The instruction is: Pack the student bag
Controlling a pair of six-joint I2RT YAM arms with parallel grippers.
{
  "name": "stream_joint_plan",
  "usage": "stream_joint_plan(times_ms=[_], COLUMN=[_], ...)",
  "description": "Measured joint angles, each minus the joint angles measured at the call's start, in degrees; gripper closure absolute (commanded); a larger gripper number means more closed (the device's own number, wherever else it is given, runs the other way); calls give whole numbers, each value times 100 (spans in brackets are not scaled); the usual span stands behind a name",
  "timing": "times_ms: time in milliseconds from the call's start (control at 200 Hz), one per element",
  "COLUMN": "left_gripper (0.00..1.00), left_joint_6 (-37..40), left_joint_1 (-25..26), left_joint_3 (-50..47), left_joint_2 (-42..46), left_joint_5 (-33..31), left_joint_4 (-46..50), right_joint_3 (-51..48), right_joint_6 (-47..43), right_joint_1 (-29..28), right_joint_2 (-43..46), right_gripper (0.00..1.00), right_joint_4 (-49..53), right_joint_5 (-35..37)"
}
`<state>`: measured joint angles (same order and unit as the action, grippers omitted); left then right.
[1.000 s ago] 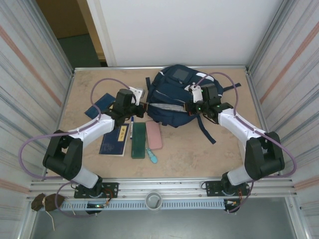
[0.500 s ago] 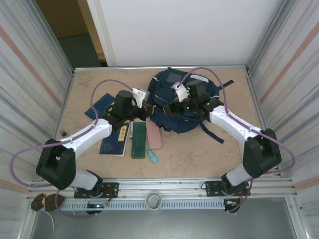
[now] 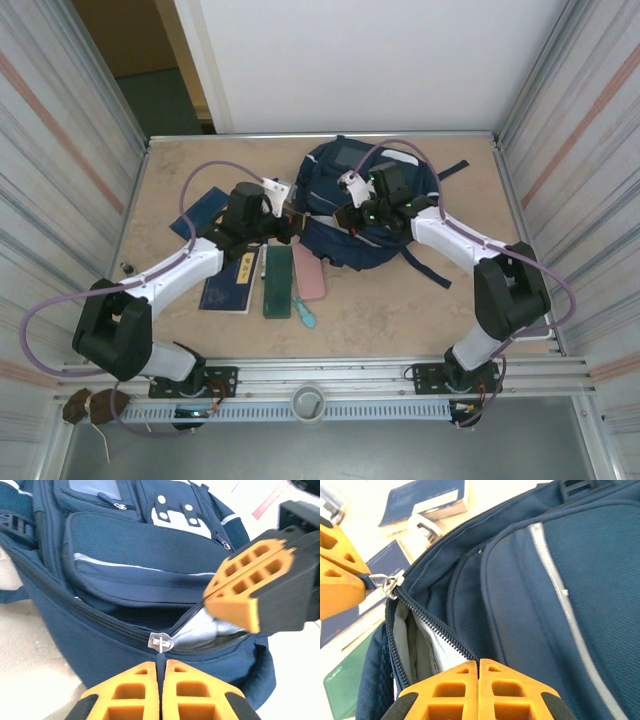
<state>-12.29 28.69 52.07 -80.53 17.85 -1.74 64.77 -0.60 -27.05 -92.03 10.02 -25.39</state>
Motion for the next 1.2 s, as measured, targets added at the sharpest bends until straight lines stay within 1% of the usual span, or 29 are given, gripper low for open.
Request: stream_joint_plan(times_ms=[200, 321, 451, 541, 596, 616, 626, 656, 676, 711, 772, 897, 947, 1002, 1087, 1152, 1197], left_gripper=[100, 100, 100, 100, 100, 100, 100, 100, 100, 100, 100, 100, 100, 100, 100, 100, 100], left_joint_6=[0, 4, 37, 26, 0, -4, -9, -24, -42, -66, -90, -90, -90, -90, -90, -90, -87], left_joint_1=[-295, -372, -470, -474, -474, -474, -472, -472, -470, -459, -420, -262, -225, -192, -173, -166, -160], left_joint_3=[-39, -46, 4, 31, 31, 31, 31, 31, 31, 31, 31, 31, 31, 31, 31, 31, 31], left_joint_2=[-2, -39, -282, -404, -409, -409, -409, -407, -407, -407, -400, -396, -393, -391, -391, -391, -391], left_joint_5=[-26, -22, -24, 160, 299, 328, 352, 393, 424, 461, 509, 538, 566, 595, 623, 621, 616], left_joint_4=[-4, -28, -20, -94, -149, -168, -186, -210, -221, -234, -240, -238, -238, -238, -238, -236, -232], right_joint_3=[-492, -586, -577, -520, -514, -514, -514, -516, -516, -516, -509, -225, 55, 343, 634, 686, 686], right_joint_6=[319, 439, 621, 699, 682, 636, 640, 555, 518, 442, 350, 90, -28, -138, -243, -295, -308], right_joint_1=[459, 514, 640, 673, 651, 643, 636, 610, 608, 597, 575, 343, 179, 44, -142, -232, -258], right_joint_2=[610, 841, 955, 957, 975, 992, 1001, 1038, 1069, 1119, 1172, 968, 697, 380, -70, -326, -452], right_gripper=[100, 100, 100, 100, 84, 76, 74, 61, 54, 46, 38, 29, 26, 24, 25, 28, 32], right_joint_4=[-28, -2, 164, 396, 472, 492, 505, 511, 509, 490, 448, 516, 581, 619, 656, 682, 723], right_joint_5=[319, 461, 656, 839, 892, 903, 890, 898, 859, 732, 463, 59, -63, -157, -291, -365, -433])
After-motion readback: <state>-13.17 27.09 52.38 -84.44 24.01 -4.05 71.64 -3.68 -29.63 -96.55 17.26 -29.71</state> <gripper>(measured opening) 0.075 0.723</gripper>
